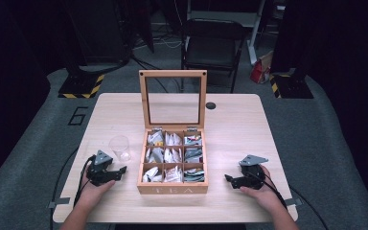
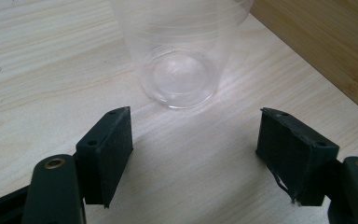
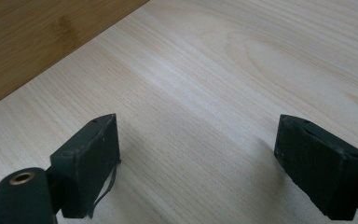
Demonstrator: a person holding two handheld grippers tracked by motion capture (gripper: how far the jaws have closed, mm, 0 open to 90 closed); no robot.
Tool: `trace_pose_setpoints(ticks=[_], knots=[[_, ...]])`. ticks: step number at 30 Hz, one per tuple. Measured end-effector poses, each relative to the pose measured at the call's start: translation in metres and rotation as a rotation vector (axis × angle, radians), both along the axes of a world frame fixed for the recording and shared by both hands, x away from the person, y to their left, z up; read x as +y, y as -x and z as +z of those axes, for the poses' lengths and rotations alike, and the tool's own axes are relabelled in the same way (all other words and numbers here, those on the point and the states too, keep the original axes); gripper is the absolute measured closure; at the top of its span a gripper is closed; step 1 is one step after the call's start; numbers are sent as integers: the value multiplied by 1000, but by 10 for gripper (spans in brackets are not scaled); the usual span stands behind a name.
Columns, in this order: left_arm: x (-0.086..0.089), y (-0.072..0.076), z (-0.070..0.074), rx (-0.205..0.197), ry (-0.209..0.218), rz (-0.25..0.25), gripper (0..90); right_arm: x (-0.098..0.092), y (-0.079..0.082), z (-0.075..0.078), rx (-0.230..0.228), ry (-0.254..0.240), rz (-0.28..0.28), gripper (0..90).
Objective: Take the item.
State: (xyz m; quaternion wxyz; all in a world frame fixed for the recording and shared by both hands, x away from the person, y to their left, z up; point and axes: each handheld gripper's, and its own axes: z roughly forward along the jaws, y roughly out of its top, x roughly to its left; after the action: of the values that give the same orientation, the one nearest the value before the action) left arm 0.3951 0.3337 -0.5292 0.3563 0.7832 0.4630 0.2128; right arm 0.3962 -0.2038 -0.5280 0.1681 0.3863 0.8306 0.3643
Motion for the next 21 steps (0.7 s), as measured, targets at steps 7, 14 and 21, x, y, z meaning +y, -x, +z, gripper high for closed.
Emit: trace_pose_setpoints(ticks=[7, 14, 21], knots=[[0, 0, 0, 0, 1, -2, 263, 0, 0, 0, 0, 0, 0, 134], [0, 0, 0, 1, 1, -2, 263, 0, 0, 0, 0, 0, 0, 134], [0, 0, 0, -3, 2, 1, 265, 0, 0, 0, 0, 0, -1, 134]])
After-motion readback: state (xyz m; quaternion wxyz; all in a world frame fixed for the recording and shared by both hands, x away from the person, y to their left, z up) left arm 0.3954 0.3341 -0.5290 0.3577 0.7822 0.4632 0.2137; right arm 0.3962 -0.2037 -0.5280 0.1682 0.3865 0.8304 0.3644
